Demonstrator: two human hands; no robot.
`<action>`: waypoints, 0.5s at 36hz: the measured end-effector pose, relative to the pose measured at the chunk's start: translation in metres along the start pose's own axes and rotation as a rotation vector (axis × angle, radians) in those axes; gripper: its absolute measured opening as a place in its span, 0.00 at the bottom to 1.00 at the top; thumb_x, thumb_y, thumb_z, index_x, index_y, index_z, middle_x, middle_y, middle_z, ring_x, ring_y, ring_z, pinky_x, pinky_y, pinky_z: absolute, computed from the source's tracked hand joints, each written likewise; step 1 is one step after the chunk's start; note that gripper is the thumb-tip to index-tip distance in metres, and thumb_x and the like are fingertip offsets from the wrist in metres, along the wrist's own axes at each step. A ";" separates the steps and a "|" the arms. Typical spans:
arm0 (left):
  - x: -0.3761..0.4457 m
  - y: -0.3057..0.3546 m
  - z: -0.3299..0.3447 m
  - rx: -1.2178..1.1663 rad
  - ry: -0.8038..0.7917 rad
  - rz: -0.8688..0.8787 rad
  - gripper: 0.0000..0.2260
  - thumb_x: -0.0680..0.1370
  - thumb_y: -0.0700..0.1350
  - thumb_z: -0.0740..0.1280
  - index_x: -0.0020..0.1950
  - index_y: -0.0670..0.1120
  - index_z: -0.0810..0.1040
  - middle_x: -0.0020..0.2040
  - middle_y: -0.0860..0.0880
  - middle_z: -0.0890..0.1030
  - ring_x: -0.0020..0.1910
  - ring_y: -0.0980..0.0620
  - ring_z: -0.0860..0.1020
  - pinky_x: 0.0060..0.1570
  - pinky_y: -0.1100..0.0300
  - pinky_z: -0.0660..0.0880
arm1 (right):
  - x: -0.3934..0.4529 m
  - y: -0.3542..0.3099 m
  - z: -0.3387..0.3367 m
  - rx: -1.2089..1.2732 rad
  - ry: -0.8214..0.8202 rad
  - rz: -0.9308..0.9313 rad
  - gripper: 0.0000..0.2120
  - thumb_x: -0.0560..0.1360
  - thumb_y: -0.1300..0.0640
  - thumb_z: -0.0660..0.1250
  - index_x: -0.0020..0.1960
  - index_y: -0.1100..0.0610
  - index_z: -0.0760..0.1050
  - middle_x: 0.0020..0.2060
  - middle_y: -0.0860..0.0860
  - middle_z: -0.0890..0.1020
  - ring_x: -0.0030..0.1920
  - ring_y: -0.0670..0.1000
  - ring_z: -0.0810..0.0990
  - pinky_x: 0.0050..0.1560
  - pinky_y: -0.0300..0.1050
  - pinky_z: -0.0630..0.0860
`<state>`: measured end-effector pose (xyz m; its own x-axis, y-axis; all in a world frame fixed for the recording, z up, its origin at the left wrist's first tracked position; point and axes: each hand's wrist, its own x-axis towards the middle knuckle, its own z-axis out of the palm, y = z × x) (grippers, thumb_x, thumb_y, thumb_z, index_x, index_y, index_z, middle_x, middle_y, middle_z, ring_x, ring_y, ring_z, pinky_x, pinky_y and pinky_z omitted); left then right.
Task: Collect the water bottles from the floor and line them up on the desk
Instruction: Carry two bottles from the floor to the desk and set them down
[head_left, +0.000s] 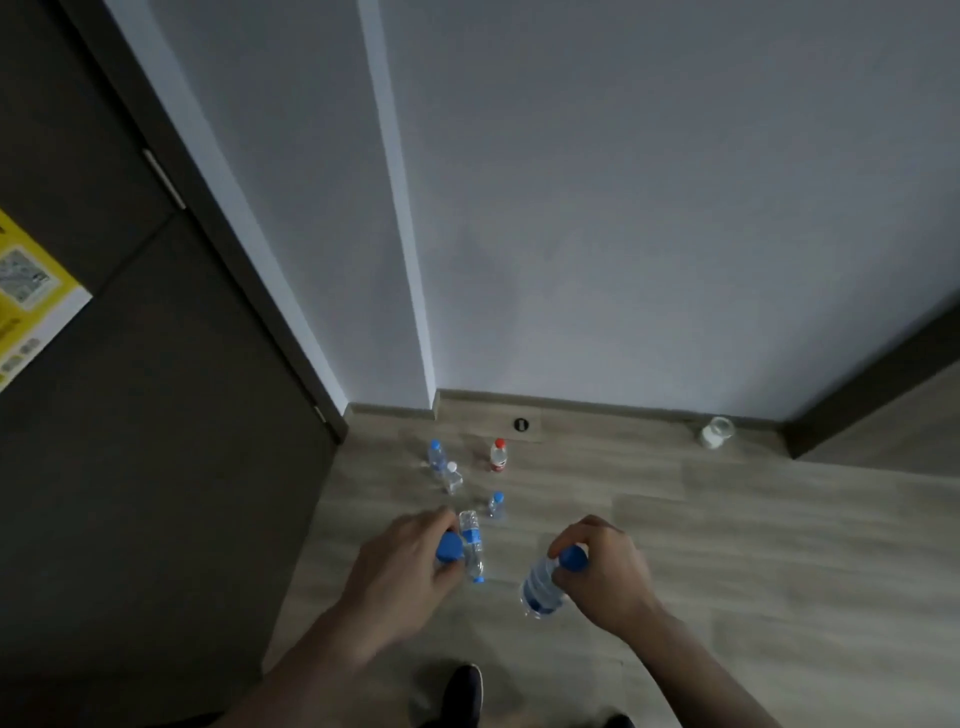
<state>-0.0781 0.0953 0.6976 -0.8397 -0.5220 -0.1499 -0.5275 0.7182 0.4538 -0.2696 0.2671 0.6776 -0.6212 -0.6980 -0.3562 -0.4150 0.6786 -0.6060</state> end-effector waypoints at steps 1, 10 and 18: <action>0.002 0.010 0.000 0.002 -0.006 0.016 0.09 0.75 0.56 0.64 0.47 0.56 0.65 0.43 0.61 0.74 0.44 0.58 0.71 0.35 0.62 0.67 | -0.006 0.006 -0.007 0.014 0.019 0.005 0.15 0.65 0.58 0.71 0.33 0.36 0.75 0.42 0.37 0.77 0.38 0.38 0.78 0.32 0.29 0.70; 0.032 0.138 0.022 0.057 -0.032 0.186 0.10 0.75 0.57 0.67 0.45 0.57 0.65 0.41 0.61 0.75 0.39 0.61 0.73 0.32 0.64 0.63 | -0.069 0.086 -0.098 0.089 0.144 0.014 0.13 0.67 0.61 0.70 0.40 0.42 0.81 0.45 0.40 0.80 0.40 0.42 0.81 0.36 0.34 0.77; 0.051 0.284 0.053 -0.025 0.022 0.277 0.11 0.75 0.57 0.66 0.45 0.56 0.66 0.35 0.57 0.76 0.35 0.60 0.75 0.33 0.56 0.70 | -0.124 0.176 -0.198 -0.016 0.258 0.019 0.07 0.70 0.54 0.71 0.45 0.42 0.82 0.46 0.38 0.77 0.42 0.42 0.80 0.40 0.36 0.78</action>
<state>-0.2773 0.2969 0.7725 -0.9482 -0.3175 0.0019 -0.2747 0.8233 0.4967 -0.3973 0.5182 0.7565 -0.7775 -0.6046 -0.1727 -0.4107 0.6963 -0.5886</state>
